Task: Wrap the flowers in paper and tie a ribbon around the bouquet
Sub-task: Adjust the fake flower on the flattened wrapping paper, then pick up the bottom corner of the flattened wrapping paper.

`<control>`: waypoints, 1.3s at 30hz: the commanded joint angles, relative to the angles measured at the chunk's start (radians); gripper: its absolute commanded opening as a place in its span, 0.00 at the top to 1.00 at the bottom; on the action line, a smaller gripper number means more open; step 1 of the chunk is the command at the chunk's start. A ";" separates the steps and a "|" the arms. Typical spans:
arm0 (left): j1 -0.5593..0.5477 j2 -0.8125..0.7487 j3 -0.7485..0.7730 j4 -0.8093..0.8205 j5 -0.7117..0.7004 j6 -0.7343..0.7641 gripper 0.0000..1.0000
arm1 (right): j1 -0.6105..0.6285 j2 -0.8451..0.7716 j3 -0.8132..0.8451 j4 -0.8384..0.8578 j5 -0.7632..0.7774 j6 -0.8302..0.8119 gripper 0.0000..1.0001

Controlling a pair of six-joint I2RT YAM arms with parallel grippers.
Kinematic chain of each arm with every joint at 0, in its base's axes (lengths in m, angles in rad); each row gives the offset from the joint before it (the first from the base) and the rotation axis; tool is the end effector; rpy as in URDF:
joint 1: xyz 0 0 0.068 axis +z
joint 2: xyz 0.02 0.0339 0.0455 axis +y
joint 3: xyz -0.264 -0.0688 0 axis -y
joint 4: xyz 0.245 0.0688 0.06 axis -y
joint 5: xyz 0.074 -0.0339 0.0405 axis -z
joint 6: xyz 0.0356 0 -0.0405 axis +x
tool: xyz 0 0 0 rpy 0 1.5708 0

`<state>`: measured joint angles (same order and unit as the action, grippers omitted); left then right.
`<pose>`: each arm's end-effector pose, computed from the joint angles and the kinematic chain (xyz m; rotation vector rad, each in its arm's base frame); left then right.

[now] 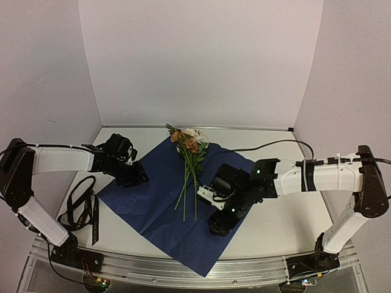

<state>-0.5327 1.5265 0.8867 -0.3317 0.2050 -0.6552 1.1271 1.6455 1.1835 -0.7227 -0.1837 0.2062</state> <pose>0.2565 -0.1597 0.1892 -0.0788 2.6733 -0.6901 0.1344 0.2980 0.2203 -1.3346 2.5732 0.5601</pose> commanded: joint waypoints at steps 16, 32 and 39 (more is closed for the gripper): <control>-0.004 -0.083 -0.067 0.018 -0.028 -0.017 0.63 | 0.473 0.065 -0.064 0.055 0.312 -0.360 0.30; -0.004 -0.082 -0.054 0.003 -0.038 0.002 0.63 | 0.533 0.204 -0.007 0.157 0.444 -0.430 0.42; -0.004 -0.081 -0.045 -0.001 -0.039 0.007 0.63 | 0.537 0.237 0.021 0.161 0.449 -0.428 0.60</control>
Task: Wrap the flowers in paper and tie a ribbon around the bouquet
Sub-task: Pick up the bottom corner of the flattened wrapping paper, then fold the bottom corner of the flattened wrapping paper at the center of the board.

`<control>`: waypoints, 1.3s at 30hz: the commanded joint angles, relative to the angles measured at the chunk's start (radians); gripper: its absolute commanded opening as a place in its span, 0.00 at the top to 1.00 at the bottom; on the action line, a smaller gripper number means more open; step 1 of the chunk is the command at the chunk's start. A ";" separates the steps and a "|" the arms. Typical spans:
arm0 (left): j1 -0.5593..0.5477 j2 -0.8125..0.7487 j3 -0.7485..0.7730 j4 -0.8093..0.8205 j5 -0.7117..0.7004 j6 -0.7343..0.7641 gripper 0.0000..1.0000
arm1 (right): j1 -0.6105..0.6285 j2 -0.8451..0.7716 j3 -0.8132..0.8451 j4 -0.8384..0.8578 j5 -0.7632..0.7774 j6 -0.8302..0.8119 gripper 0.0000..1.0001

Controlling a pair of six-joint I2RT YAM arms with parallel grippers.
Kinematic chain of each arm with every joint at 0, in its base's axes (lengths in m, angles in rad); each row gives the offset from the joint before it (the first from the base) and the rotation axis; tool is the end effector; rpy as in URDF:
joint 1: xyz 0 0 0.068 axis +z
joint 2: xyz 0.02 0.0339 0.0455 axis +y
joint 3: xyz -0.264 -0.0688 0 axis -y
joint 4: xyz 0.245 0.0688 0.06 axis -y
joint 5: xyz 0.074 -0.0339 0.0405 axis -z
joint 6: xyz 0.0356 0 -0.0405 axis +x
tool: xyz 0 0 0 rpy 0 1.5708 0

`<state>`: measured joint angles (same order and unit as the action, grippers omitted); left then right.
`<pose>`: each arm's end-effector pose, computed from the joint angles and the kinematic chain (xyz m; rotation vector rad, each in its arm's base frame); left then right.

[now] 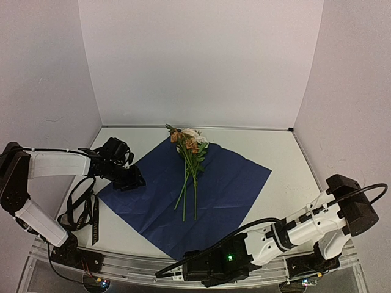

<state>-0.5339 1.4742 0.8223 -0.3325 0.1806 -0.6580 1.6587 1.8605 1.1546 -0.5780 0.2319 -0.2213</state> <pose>0.2430 -0.1511 0.1845 -0.0931 2.6793 -0.6549 -0.0227 0.3509 0.1490 -2.2131 1.6741 0.0206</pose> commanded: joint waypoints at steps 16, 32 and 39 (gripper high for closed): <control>-0.003 -0.039 0.032 -0.014 -0.021 0.018 0.63 | 0.004 -0.016 0.137 -0.040 -0.064 0.079 1.00; -0.003 -0.094 0.058 -0.061 -0.042 0.029 0.63 | -0.231 -0.013 0.335 -0.250 -0.121 0.105 1.00; -0.003 -0.090 0.071 -0.067 -0.026 0.022 0.63 | -0.394 0.071 0.501 -0.285 -0.121 0.031 1.00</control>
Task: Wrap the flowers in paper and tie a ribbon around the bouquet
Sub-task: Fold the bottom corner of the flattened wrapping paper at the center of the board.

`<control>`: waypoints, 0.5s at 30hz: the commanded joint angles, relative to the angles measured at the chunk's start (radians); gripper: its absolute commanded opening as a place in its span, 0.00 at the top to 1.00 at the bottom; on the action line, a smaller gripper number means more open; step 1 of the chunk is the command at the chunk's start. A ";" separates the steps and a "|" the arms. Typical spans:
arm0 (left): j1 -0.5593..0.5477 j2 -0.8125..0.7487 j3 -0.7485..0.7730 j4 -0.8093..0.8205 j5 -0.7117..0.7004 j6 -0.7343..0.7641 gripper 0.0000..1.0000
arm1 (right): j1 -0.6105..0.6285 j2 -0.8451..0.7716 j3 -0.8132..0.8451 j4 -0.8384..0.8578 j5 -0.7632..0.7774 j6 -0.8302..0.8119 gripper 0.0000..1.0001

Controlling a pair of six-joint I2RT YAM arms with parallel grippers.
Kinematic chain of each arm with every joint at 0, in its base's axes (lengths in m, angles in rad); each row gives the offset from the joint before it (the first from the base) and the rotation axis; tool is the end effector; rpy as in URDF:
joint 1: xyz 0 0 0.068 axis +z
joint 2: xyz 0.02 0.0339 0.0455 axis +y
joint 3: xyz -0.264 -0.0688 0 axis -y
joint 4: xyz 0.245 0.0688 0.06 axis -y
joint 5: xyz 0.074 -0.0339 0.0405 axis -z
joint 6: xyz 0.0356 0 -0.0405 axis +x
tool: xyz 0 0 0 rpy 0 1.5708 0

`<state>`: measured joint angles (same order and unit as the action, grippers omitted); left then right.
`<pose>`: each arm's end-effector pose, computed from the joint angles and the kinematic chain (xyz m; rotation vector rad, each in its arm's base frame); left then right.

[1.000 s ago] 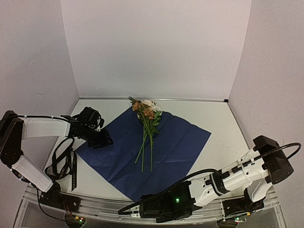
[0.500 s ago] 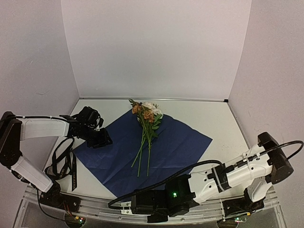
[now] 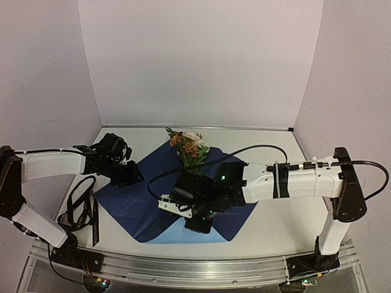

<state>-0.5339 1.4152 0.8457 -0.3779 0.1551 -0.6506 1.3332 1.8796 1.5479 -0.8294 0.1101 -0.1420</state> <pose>0.2395 -0.1480 0.2041 -0.0878 2.6343 -0.6438 0.0968 0.3830 0.2416 -1.8163 2.0453 0.1940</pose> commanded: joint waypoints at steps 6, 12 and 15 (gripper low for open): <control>-0.003 -0.024 0.066 -0.033 0.019 0.018 0.63 | -0.191 0.207 0.317 -0.043 -0.020 -0.071 1.00; -0.003 -0.007 0.093 -0.051 0.041 0.048 0.63 | -0.283 0.332 0.479 -0.053 -0.015 -0.057 1.00; -0.003 0.026 0.112 -0.057 0.051 0.067 0.63 | -0.314 0.359 0.513 -0.049 -0.008 -0.040 1.00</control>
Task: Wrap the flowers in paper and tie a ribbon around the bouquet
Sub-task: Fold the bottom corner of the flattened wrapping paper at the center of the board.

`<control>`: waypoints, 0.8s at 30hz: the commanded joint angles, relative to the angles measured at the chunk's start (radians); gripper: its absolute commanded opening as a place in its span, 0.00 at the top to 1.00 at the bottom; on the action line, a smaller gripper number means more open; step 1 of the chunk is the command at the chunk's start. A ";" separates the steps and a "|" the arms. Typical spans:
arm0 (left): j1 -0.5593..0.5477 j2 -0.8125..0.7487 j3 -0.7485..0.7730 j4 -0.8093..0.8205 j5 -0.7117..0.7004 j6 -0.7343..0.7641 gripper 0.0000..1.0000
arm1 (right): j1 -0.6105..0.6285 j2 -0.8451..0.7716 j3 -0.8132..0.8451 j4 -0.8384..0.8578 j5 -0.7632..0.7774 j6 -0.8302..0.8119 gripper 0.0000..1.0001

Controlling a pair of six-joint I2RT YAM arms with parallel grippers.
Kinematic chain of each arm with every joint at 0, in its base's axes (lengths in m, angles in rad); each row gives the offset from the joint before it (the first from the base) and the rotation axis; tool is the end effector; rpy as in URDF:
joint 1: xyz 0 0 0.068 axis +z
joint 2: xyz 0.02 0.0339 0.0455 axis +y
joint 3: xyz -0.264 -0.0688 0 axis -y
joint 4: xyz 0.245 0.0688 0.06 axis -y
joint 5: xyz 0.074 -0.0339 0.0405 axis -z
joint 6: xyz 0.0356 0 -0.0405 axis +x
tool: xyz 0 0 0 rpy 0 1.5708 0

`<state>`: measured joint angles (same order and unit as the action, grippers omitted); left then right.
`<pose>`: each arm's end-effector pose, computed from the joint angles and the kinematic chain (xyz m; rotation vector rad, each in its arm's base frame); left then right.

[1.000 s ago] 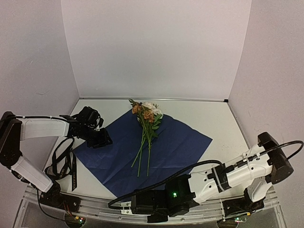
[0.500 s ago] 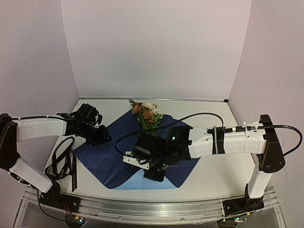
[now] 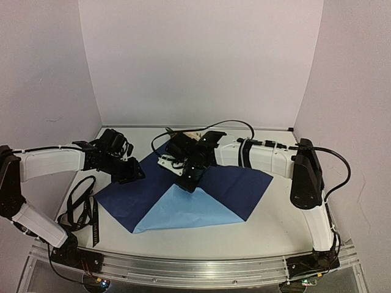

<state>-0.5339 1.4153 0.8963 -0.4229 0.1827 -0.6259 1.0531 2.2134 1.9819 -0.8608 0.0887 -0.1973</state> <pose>0.2427 -0.1510 0.2167 -0.0427 2.6337 -0.6710 0.2407 0.4163 0.2299 -1.5367 2.1783 0.1622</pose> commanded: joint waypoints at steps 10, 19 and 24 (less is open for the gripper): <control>-0.001 0.125 0.149 -0.031 0.017 0.085 0.62 | -0.072 0.005 0.122 0.011 0.017 0.068 1.00; 0.000 0.234 0.101 0.148 0.231 0.082 0.64 | -0.045 -0.273 -0.208 0.169 -0.084 0.187 1.00; 0.000 0.257 0.069 0.197 0.277 0.078 0.64 | 0.013 -0.359 -0.282 0.201 -0.120 0.192 1.00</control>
<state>-0.5347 1.6650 0.9863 -0.3136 0.3881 -0.5537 1.0137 1.9541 1.7234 -0.7386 0.0160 -0.0418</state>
